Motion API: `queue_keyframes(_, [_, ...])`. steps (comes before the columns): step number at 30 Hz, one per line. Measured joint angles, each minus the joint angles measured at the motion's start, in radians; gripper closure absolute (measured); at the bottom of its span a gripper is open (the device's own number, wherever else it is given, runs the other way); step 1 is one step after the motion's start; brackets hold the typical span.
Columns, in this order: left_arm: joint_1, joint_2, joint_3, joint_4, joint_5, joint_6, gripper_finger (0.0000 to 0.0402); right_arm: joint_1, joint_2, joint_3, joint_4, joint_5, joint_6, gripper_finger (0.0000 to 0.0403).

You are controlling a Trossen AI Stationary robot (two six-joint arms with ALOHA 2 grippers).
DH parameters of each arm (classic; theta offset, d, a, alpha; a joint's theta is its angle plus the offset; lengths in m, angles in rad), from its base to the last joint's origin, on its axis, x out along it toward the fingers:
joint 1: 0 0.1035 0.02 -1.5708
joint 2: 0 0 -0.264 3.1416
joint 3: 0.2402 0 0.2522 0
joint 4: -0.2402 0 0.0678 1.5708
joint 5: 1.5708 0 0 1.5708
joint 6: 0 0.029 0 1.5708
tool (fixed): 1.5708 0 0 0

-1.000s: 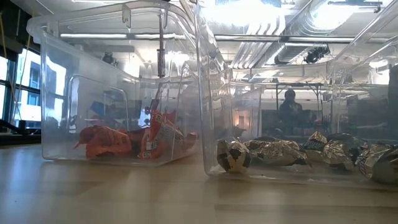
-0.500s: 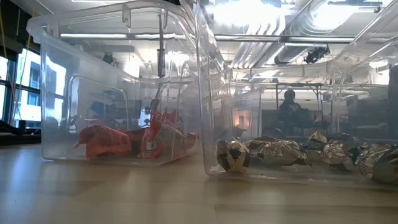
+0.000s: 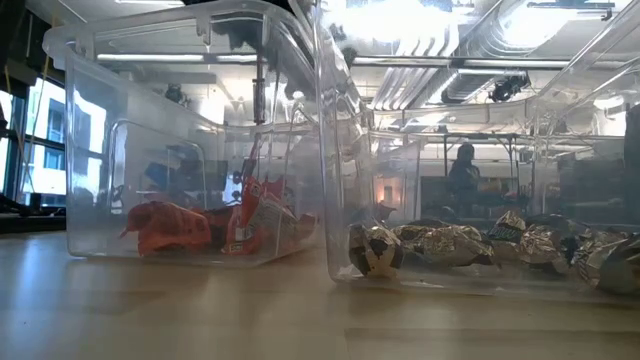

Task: Sort candy
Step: Put the gold chocolate pack into the top transparent bin

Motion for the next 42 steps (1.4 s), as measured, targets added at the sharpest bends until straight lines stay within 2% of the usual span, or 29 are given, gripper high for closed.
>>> queue_keyframes(4, [0.0,-0.023,0.057,-0.05,0.084,-0.035,0.0295,-0.009,0.0,0.0,-0.026,0.081,0.04,0.0202])
queue_keyframes(8, [0.002,-0.043,0.125,-0.227,0.214,-0.084,0.0265,-0.079,-0.007,0.0,-0.094,0.1,0.191,0.0202])
queue_keyframes(12, [0.004,-0.069,0.17,-0.476,0.432,-0.168,0.0251,-0.223,-0.04,0.0,-0.294,-0.019,0.421,0.0202])
queue_keyframes(15, [-0.026,-0.123,0.165,-0.54,0.588,-0.209,0.0248,-0.355,-0.054,0.0,-0.474,-0.126,0.544,0.0202])
queue_keyframes(17, [-0.069,-0.168,0.147,-0.54,0.614,-0.231,0.0248,-0.443,-0.062,0.0,-0.586,-0.175,0.581,0.0202])
queue_keyframes(20, [-0.139,-0.26,0.091,-0.515,0.586,-0.265,0.0248,-0.585,-0.066,0.0,-0.737,-0.267,0.595,0.0202])
queue_keyframes(25, [-0.258,-0.442,-0.02,-0.446,0.417,-0.384,0.0248,-0.808,-0.053,-0.054,-0.961,-0.477,0.535,0.0202])
queue_keyframes(30, [-0.353,-0.588,-0.118,-0.419,0.204,-0.506,0.0248,-0.954,-0.053,-0.25,-0.967,-0.638,0.364,0.0202])
queue_keyframes(33, [-0.396,-0.648,-0.155,-0.421,0.107,-0.573,0.0248,-1.0,-0.054,-0.413,-0.855,-0.739,0.277,0.0202])
queue_keyframes(37, [-0.44,-0.698,-0.18,-0.4,0.009,-0.62,0.0248,-1.036,-0.052,-0.613,-0.575,-0.879,0.18,0.0202])
queue_keyframes(42, [-0.47,-0.715,-0.182,-0.398,-0.038,-0.651,0.0248,-1.053,-0.047,-0.785,-0.272,-0.91,0.174,0.0202])
